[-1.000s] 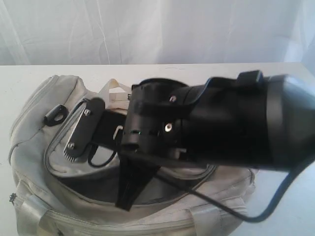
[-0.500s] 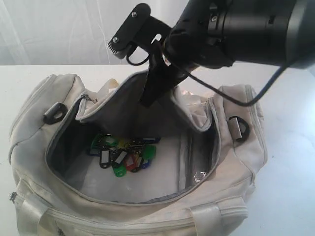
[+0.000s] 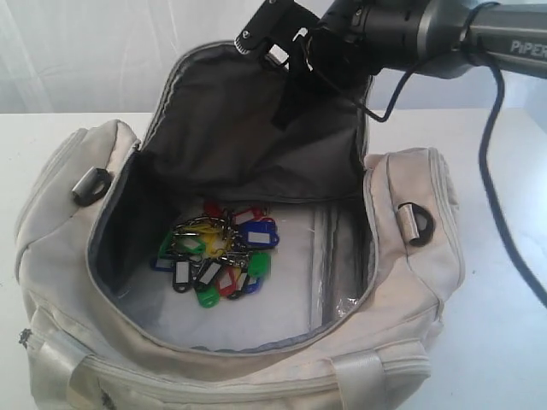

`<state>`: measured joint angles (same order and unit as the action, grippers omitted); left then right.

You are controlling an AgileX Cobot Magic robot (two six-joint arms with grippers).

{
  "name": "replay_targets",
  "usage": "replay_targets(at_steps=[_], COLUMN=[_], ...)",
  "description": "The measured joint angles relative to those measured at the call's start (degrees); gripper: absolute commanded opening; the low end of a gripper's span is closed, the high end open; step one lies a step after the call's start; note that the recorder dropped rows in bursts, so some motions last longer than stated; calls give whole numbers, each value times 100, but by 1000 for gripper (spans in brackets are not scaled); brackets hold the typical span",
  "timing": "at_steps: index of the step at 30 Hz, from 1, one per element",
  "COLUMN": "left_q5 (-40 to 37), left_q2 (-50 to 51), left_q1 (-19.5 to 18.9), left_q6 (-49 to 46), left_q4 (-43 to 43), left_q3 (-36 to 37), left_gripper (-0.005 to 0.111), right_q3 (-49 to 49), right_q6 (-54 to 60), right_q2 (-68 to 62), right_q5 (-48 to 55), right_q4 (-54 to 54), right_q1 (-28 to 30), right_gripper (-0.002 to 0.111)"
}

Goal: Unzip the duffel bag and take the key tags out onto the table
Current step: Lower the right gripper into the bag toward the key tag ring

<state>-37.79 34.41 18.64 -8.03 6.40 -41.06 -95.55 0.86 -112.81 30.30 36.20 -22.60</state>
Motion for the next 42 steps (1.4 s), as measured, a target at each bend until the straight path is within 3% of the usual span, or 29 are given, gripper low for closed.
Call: replay_targets(at_steps=[10,12,17,19,26,32,36,41,42], left_q5=[72,109,202,202,216,216,216,216,216], left_q2=[0,0,0,0,0,0,0,0,0], left_q1=[0,0,0,0,0,0,0,0,0], left_q6=[0,0,0,0,0,0,0,0,0], left_q4=[0,12,79,103,103,107,117,129,129], left_q3=[63,147,217,226,226,226,226,226,226], left_gripper=[0,0,0,0,0,0,0,0,0], right_q3=[-972,-1067,-1343,-1395,-1404,-1421,-1403,-1073,-998], right_q6=[-86,-186,-340,-340,-241,518,1564,2702,2828], right_q2=[-862,-896,-910,-896,-533,11,107,112,112], right_q5=[-251,-260,264,558,1214,1965,2617,2921,2867], right_q4=[0,0,-91,-230,-1390,-2853,-4210,-5677,-5786], right_q1=[270,270,270,270,297,297,297,235,183], right_gripper=[4,14,62,71,70,67,43,2,0])
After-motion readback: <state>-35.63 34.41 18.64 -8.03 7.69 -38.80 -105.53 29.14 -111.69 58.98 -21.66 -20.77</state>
